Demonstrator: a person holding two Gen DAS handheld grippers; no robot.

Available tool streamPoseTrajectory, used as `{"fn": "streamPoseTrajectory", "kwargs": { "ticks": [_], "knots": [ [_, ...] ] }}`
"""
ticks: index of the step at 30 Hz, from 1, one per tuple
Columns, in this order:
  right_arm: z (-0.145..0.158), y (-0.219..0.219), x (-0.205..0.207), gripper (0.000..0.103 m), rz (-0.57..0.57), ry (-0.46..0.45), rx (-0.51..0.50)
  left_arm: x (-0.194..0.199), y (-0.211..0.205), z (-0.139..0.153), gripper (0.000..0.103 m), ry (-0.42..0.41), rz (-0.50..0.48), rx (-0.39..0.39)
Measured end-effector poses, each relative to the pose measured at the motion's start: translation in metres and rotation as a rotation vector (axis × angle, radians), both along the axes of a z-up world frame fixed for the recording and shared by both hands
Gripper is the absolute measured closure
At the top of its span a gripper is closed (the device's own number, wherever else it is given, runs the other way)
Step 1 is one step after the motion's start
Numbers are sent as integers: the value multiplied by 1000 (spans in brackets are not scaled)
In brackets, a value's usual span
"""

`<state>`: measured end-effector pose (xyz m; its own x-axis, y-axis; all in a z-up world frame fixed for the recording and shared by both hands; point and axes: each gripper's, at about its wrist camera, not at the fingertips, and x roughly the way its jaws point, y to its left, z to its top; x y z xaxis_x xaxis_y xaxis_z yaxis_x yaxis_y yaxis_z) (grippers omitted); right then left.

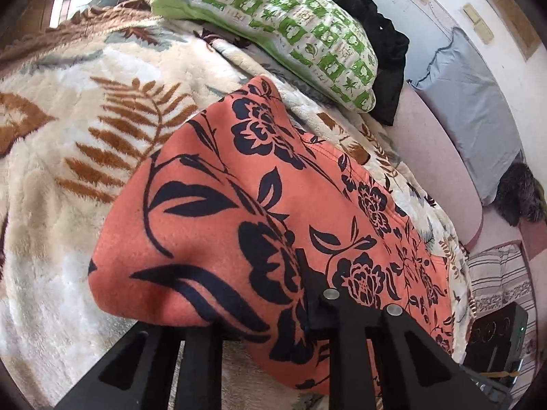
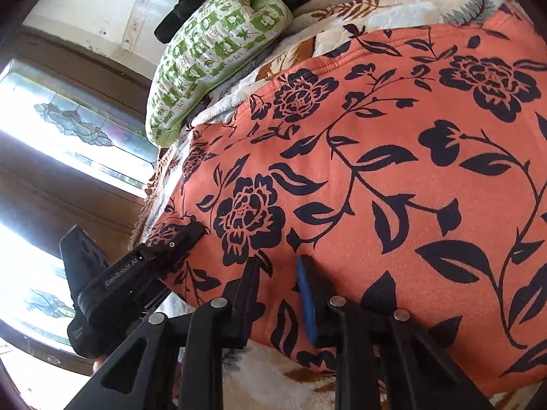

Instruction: Fold small clothes

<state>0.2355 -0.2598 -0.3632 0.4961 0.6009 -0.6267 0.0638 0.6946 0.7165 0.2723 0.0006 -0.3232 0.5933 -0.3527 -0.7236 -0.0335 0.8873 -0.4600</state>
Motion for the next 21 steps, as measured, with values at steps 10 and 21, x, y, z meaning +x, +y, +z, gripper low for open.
{"fn": "streamPoseTrajectory", "kwargs": {
  "ticks": [10,21],
  "knots": [
    [17,-129,-22,74,-305,-20,232,-23,-94,95,86,-274,-223,288],
    [7,-236,-49,37,-415,-44,512,-48,-271,52,86,-218,-639,407]
  ]
}}
